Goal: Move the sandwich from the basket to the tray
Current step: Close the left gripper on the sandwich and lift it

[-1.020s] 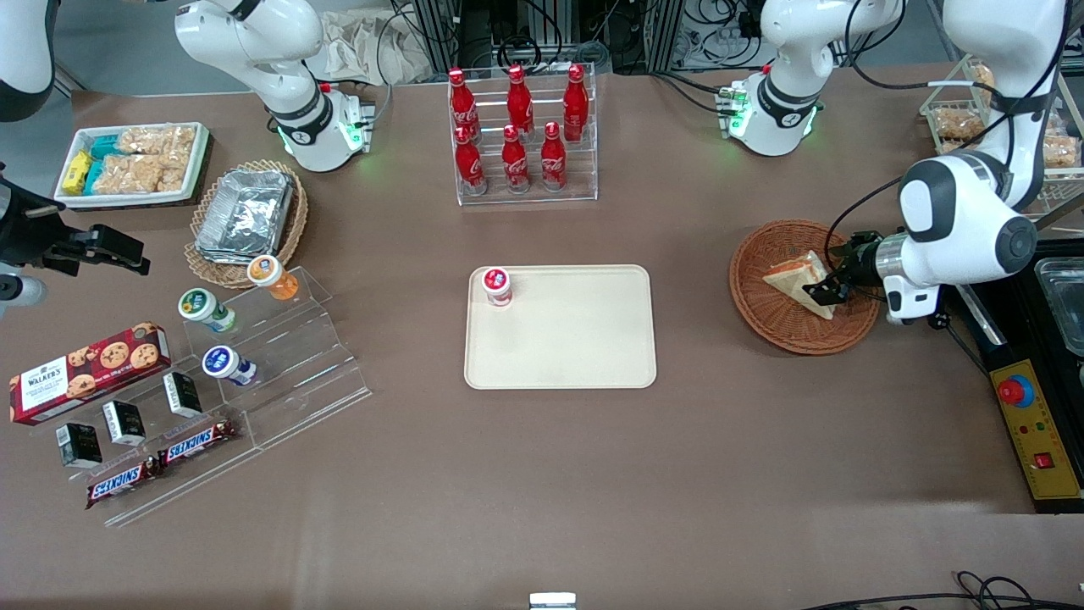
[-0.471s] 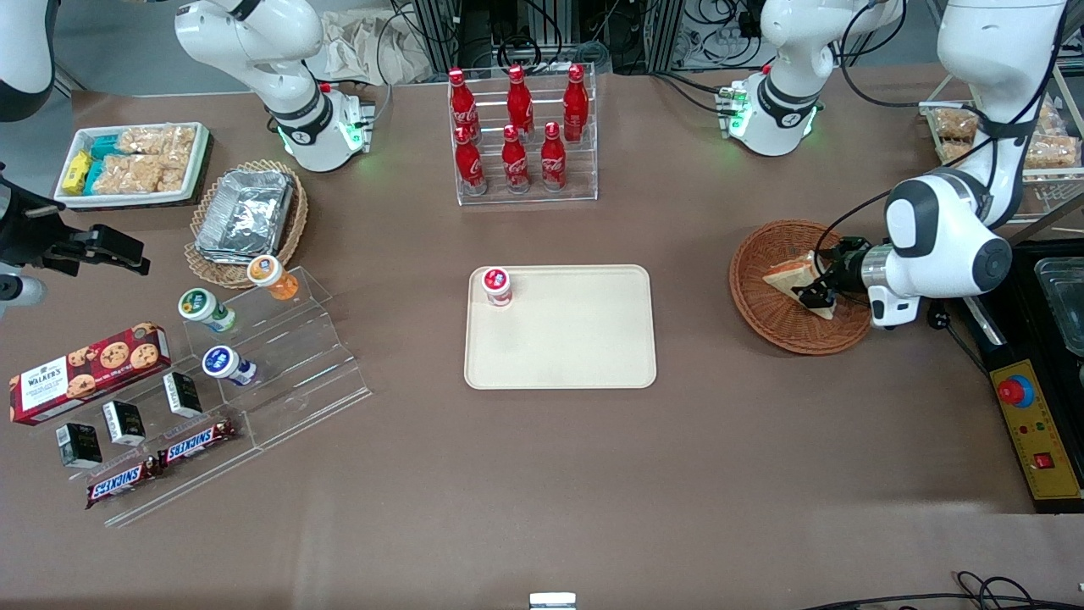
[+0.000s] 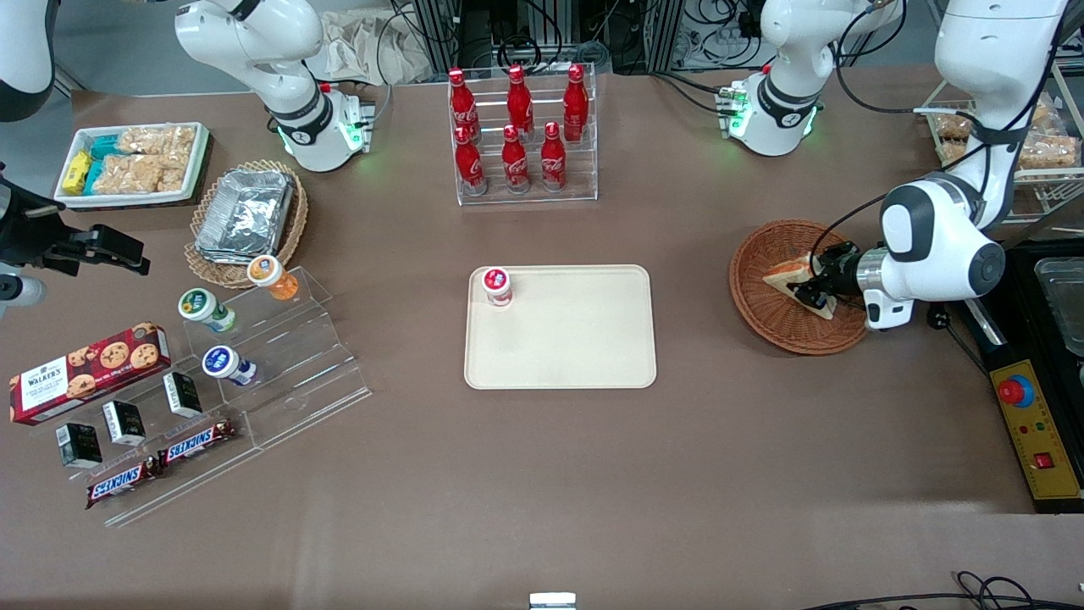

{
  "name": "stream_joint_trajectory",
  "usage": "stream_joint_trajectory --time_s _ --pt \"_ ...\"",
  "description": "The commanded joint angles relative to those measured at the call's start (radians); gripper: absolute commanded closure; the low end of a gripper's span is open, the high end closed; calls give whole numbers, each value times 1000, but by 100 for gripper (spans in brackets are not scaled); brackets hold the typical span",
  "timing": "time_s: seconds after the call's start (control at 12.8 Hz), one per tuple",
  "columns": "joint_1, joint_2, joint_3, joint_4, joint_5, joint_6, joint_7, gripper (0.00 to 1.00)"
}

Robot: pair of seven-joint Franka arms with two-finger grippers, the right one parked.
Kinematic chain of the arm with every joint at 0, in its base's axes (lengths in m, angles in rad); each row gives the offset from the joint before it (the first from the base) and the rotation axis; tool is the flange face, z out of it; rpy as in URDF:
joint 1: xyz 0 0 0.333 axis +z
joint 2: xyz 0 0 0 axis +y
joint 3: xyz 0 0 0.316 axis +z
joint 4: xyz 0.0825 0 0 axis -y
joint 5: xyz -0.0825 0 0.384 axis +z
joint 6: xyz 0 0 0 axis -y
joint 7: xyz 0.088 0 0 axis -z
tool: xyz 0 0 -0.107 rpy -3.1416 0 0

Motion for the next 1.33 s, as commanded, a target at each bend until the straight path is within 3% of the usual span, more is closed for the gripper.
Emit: stream_joint_trajectory --time_s 0.0,0.39,0.63,0.86,1.02,1.25 --pt "0 -8 -5 9 -16 -5 -10 65" --pt "0 -110 -5 50 3 -126 -1 64" --pt "-6 -164 -11 159 7 -272 1 64" --pt "-59 -190 -29 256 74 -323 2 64" --pt "-93 -189 -89 282 121 -323 16 64" --pt "-96 -173 -219 305 132 -314 34 64"
